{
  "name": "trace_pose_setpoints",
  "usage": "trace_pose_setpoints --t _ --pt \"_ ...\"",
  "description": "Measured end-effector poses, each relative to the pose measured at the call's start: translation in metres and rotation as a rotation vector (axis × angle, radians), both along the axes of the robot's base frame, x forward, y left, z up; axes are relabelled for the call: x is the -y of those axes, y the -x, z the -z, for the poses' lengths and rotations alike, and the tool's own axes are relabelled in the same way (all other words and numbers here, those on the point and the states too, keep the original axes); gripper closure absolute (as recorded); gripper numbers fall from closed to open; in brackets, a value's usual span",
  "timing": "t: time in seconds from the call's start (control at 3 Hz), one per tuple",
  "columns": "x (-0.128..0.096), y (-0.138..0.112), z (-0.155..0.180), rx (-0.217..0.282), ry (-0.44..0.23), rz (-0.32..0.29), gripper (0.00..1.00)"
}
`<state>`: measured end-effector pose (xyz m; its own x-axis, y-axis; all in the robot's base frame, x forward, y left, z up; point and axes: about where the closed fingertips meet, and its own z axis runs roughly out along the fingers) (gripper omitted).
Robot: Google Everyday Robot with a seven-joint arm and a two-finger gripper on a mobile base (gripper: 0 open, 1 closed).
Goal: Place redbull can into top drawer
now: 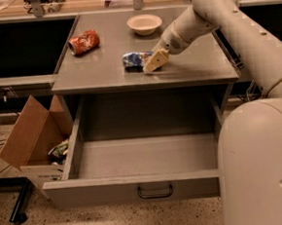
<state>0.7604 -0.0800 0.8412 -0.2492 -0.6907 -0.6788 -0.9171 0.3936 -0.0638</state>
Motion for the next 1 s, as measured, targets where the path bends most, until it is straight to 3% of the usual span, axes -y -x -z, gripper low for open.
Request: trace_pose_setpoints --t 0.33,0.67,1.0 --pt "-0.002 -0.003 0.008 -0.009 0.049 0.003 0.69" --pt "-0.002 -0.003 0.006 -0.009 0.049 0.003 0.92" --pt "0.019 0.006 -0.013 0.051 0.005 0.053 1.00"
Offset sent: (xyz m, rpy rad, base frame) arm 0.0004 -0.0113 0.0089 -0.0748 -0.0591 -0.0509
